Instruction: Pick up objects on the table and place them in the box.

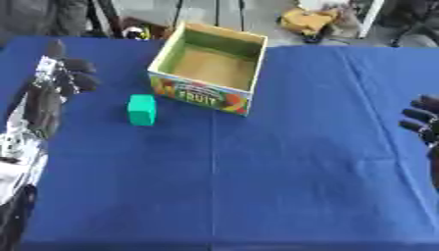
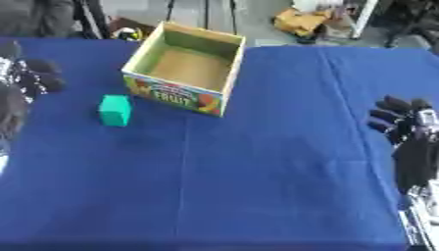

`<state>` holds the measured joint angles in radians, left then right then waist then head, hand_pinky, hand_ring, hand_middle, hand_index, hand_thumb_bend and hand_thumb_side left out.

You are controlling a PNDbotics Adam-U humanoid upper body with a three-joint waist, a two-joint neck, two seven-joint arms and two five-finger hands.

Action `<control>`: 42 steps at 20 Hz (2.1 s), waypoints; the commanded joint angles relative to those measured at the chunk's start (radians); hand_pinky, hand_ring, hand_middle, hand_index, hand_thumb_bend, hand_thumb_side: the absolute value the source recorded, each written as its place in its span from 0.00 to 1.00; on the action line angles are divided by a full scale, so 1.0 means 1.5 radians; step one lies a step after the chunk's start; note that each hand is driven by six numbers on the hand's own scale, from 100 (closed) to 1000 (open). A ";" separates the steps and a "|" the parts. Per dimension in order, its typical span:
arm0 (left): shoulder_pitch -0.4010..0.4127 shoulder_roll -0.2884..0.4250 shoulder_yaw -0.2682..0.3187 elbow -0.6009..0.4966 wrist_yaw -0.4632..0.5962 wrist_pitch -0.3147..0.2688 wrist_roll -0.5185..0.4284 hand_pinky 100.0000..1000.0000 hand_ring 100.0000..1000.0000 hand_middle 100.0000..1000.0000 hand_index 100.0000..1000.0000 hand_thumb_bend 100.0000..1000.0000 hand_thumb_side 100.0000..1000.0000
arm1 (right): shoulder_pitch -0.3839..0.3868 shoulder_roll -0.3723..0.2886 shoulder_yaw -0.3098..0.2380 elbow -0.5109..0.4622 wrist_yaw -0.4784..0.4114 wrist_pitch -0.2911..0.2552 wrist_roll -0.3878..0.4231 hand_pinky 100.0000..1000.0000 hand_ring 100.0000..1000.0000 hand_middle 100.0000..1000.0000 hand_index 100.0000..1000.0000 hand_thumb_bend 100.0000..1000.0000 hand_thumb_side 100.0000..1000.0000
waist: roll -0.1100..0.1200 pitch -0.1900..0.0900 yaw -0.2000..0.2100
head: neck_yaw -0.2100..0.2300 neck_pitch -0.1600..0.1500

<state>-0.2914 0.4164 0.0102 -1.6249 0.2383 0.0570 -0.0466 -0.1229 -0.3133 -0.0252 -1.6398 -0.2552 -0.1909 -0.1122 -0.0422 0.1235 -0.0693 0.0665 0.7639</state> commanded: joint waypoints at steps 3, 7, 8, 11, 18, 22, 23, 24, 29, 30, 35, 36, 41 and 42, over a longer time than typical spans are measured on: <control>-0.008 0.011 0.010 -0.015 0.002 -0.001 -0.002 0.67 0.59 0.56 0.62 0.55 0.89 | -0.005 -0.020 -0.008 -0.014 0.004 0.000 -0.001 0.69 0.72 0.69 0.77 0.00 1.00 | 0.001 -0.007 0.000 | -0.002 0.004; -0.008 0.011 0.010 -0.016 0.002 -0.001 -0.002 0.67 0.59 0.56 0.62 0.56 0.88 | -0.005 -0.021 -0.007 -0.014 0.004 0.000 -0.001 0.69 0.72 0.69 0.77 0.00 1.00 | 0.001 -0.007 0.000 | -0.002 0.004; -0.008 0.011 0.009 -0.016 0.001 -0.001 -0.003 0.67 0.59 0.56 0.62 0.57 0.87 | -0.005 -0.020 -0.007 -0.014 0.004 0.000 -0.001 0.69 0.72 0.69 0.77 0.00 1.00 | 0.001 -0.007 0.000 | -0.002 0.004; -0.014 0.014 0.006 -0.019 -0.009 -0.001 -0.010 0.67 0.59 0.55 0.62 0.60 0.76 | -0.005 -0.021 -0.007 -0.014 0.004 0.000 -0.001 0.69 0.72 0.69 0.77 0.00 1.00 | 0.001 -0.008 -0.001 | -0.002 0.004; -0.057 0.045 -0.018 -0.031 -0.145 -0.007 -0.103 0.69 0.62 0.56 0.66 0.60 0.38 | -0.004 -0.021 -0.006 -0.013 0.004 0.000 0.001 0.69 0.72 0.69 0.77 0.00 1.00 | 0.002 -0.009 -0.004 | 0.001 0.004; -0.096 0.074 -0.046 -0.032 -0.290 -0.019 -0.195 0.69 0.63 0.57 0.70 0.63 0.28 | -0.004 -0.022 -0.005 -0.013 0.004 0.000 0.003 0.69 0.72 0.69 0.77 0.00 1.00 | 0.003 -0.010 -0.007 | 0.004 0.004; -0.107 0.083 -0.055 -0.031 -0.337 -0.027 -0.224 0.69 0.64 0.58 0.71 0.65 0.29 | -0.004 -0.022 -0.005 -0.013 0.004 0.000 0.003 0.69 0.72 0.69 0.77 0.00 1.00 | 0.003 -0.010 -0.008 | 0.004 0.004; -0.117 0.089 -0.062 -0.030 -0.383 -0.037 -0.251 0.69 0.65 0.59 0.73 0.68 0.29 | -0.004 -0.022 -0.005 -0.013 0.004 0.000 0.003 0.69 0.72 0.69 0.77 0.00 1.00 | 0.003 -0.010 -0.008 | 0.004 0.004; -0.147 0.104 -0.082 -0.020 -0.597 -0.083 -0.335 0.68 0.65 0.60 0.75 0.83 0.33 | -0.004 -0.022 -0.004 -0.012 0.005 0.001 0.004 0.70 0.72 0.69 0.77 0.00 1.00 | 0.004 -0.010 -0.009 | 0.005 0.004; -0.150 0.103 -0.084 -0.018 -0.628 -0.089 -0.341 0.67 0.65 0.60 0.76 0.87 0.34 | -0.004 -0.022 -0.004 -0.012 0.005 0.001 0.004 0.70 0.72 0.69 0.77 0.00 1.00 | 0.004 -0.011 -0.009 | 0.005 0.004; -0.159 0.093 -0.092 0.003 -0.742 -0.103 -0.351 0.65 0.63 0.58 0.76 0.88 0.38 | -0.003 -0.022 -0.005 -0.012 0.005 0.001 0.005 0.70 0.72 0.69 0.77 0.00 1.00 | 0.003 -0.011 -0.009 | 0.005 0.004; -0.161 0.089 -0.093 0.008 -0.756 -0.102 -0.347 0.64 0.62 0.58 0.76 0.89 0.39 | -0.003 -0.022 -0.004 -0.011 0.005 0.001 0.005 0.70 0.72 0.69 0.77 0.00 1.00 | 0.003 -0.011 -0.009 | 0.005 0.004; -0.173 0.065 -0.102 0.039 -0.821 -0.075 -0.300 0.64 0.62 0.58 0.76 0.86 0.40 | -0.003 -0.021 -0.004 -0.011 0.005 0.001 0.006 0.70 0.72 0.69 0.77 0.00 1.00 | 0.001 -0.011 -0.009 | 0.007 0.004; -0.174 0.061 -0.105 0.045 -0.831 -0.070 -0.291 0.64 0.62 0.58 0.76 0.86 0.40 | -0.003 -0.021 -0.004 -0.011 0.005 0.001 0.007 0.70 0.72 0.69 0.77 0.00 1.00 | 0.001 -0.011 -0.009 | 0.007 0.004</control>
<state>-0.5299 0.5011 -0.1451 -1.5578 -0.9841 -0.0570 -0.5023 -0.1223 -0.3207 -0.0244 -1.6399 -0.2523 -0.1875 -0.1043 -0.0425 0.1208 -0.0816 0.0749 0.7640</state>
